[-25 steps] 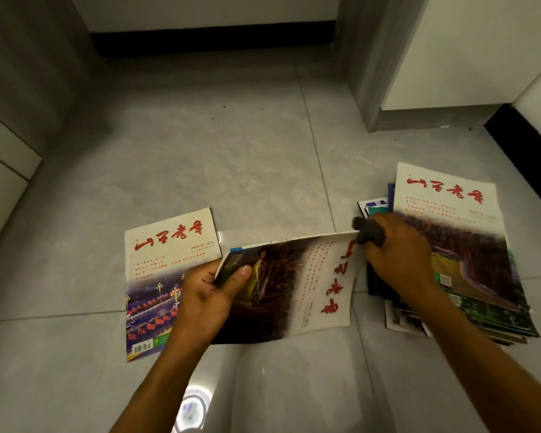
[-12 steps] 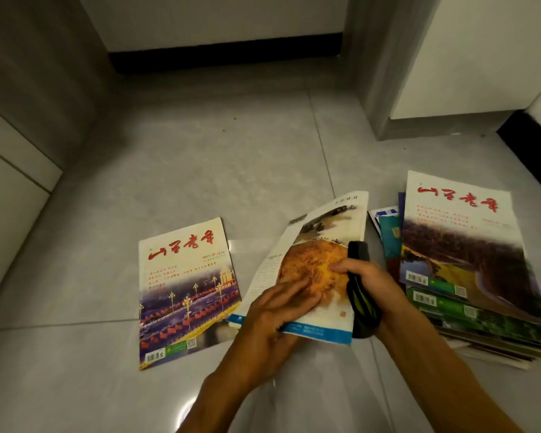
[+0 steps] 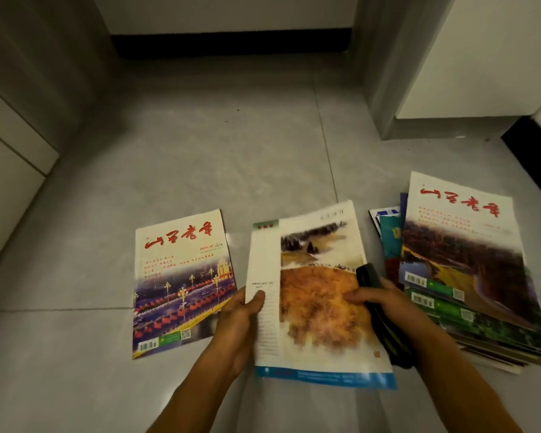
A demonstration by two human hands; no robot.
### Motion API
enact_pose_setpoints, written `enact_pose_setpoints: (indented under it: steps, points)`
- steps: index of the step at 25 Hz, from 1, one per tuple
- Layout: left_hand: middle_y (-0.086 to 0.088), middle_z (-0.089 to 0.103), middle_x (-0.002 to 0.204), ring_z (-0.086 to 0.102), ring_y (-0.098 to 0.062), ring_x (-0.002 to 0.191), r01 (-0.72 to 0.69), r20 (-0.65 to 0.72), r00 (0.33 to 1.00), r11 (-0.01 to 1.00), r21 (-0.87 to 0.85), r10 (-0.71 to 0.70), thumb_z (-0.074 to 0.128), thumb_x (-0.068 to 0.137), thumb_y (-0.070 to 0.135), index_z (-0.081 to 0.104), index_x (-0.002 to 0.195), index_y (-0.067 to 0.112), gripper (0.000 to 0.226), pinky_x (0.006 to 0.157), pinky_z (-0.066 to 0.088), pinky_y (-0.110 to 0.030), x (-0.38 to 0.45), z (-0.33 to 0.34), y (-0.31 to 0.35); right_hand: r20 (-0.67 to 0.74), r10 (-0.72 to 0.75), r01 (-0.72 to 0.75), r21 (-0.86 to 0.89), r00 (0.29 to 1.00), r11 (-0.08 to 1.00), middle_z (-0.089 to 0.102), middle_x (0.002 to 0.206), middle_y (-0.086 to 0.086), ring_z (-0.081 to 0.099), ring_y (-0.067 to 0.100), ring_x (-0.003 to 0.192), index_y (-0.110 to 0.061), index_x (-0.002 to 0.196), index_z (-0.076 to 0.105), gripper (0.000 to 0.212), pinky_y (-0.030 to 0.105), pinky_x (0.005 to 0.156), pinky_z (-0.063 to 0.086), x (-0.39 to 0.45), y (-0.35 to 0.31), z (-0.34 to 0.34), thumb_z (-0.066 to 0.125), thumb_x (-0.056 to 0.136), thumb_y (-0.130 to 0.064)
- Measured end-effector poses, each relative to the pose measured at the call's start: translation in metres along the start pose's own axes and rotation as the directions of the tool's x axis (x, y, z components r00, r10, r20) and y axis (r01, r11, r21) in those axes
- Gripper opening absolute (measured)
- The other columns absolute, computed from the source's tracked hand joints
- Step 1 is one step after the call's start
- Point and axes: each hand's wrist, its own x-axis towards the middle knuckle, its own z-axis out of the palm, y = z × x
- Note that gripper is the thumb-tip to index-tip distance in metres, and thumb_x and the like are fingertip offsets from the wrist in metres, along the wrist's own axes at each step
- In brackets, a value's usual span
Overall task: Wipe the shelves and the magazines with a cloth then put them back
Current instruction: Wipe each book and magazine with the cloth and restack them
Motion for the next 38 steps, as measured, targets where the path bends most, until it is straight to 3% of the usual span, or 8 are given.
enact_pose_setpoints:
  steps: [3, 6, 11, 16, 21, 25, 31, 38]
  points:
    - [-0.007, 0.074, 0.098, 0.071, -0.03, 0.09, -0.011, -0.128, 0.991, 0.99, 0.141, 0.029, 0.055, 0.095, 0.015, 0.063, 0.108, 0.02, 0.016, 0.081, 0.057, -0.051, 0.015, 0.002, -0.016, -0.386, -0.41, 0.193, -0.49, 0.827, 0.85, 0.061, 0.096, 0.002, 0.062, 0.02, 0.08, -0.02, 0.111, 0.045, 0.041, 0.03, 0.064, 0.049, 0.006, 0.012, -0.017, 0.074, 0.082, -0.019]
    - [-0.003, 0.069, 0.111, 0.068, -0.021, 0.092, -0.053, -0.136, 0.984, 0.924, 0.379, 0.112, 0.057, 0.095, 0.02, 0.061, 0.107, 0.023, 0.014, 0.085, 0.056, -0.046, 0.029, 0.005, -0.036, -0.131, -0.756, 0.371, -0.809, 0.641, 0.455, 0.06, 0.091, -0.006, 0.06, 0.016, 0.079, -0.022, 0.107, 0.049, 0.043, 0.024, 0.064, 0.048, 0.005, 0.037, -0.004, 0.079, 0.076, -0.029]
    - [0.012, 0.055, 0.101, 0.057, -0.007, 0.086, -0.14, -0.122, 0.908, 0.565, 0.813, 0.401, 0.06, 0.092, 0.025, 0.053, 0.103, 0.022, 0.013, 0.07, 0.045, -0.016, 0.037, 0.001, -0.04, 0.034, -0.542, 0.097, -0.992, 0.839, 0.087, 0.035, 0.152, 0.007, 0.039, 0.032, 0.135, -0.02, 0.14, 0.043, 0.072, 0.045, 0.113, 0.026, 0.051, 0.12, 0.008, 0.044, 0.086, -0.066]
    - [0.0, 0.066, 0.097, 0.066, -0.018, 0.092, -0.175, -0.004, 0.901, 0.373, 0.911, 0.433, 0.059, 0.093, 0.025, 0.061, 0.094, 0.015, 0.01, 0.083, 0.05, -0.025, 0.053, -0.02, -0.037, 0.608, -0.436, 0.493, -0.794, 0.664, -0.356, 0.032, 0.152, 0.0, 0.036, 0.023, 0.138, -0.025, 0.144, 0.035, 0.055, 0.043, 0.114, 0.025, 0.062, 0.141, 0.013, 0.033, 0.094, -0.046]
    - [0.005, 0.066, 0.102, 0.065, -0.011, 0.092, -0.203, 0.028, 0.932, 0.457, 0.866, 0.361, 0.063, 0.091, 0.023, 0.062, 0.099, 0.017, 0.01, 0.088, 0.054, -0.032, 0.058, -0.021, -0.029, -0.127, -0.589, 0.046, -0.962, 0.798, 0.27, 0.022, 0.158, 0.006, 0.019, 0.029, 0.145, -0.017, 0.15, 0.028, 0.06, 0.048, 0.117, 0.022, 0.11, 0.08, 0.006, 0.052, 0.096, -0.031]
    - [0.007, 0.062, 0.087, 0.063, -0.01, 0.082, -0.144, -0.018, 0.927, 0.401, 0.905, 0.375, 0.059, 0.093, 0.027, 0.057, 0.09, 0.019, 0.009, 0.066, 0.043, -0.007, 0.059, -0.021, -0.031, 0.476, -0.557, 0.463, -0.869, 0.681, -0.176, 0.037, 0.151, 0.003, 0.032, 0.024, 0.14, -0.02, 0.143, 0.041, 0.067, 0.045, 0.114, 0.029, 0.119, 0.09, 0.076, 0.07, 0.084, -0.031]
    - [0.013, 0.056, 0.091, 0.056, -0.002, 0.081, -0.169, -0.001, 0.93, 0.431, 0.887, 0.367, 0.06, 0.092, 0.028, 0.053, 0.093, 0.022, 0.009, 0.075, 0.048, -0.018, 0.06, -0.019, -0.026, 0.03, -0.606, 0.166, -0.971, 0.795, 0.17, 0.022, 0.158, 0.004, 0.017, 0.026, 0.146, -0.019, 0.149, 0.03, 0.058, 0.043, 0.119, 0.017, 0.156, 0.042, 0.007, 0.053, 0.096, -0.023]
    - [0.02, 0.051, 0.078, 0.049, 0.007, 0.066, -0.186, 0.011, 0.92, 0.413, 0.892, 0.391, 0.062, 0.091, 0.025, 0.054, 0.089, 0.024, 0.009, 0.058, 0.041, -0.007, 0.062, -0.024, -0.025, 0.548, -0.476, 0.577, -0.811, 0.688, -0.099, 0.026, 0.157, -0.001, 0.019, 0.019, 0.145, -0.023, 0.147, 0.034, 0.058, 0.04, 0.12, 0.011, 0.145, 0.061, 0.103, 0.057, 0.094, -0.025]
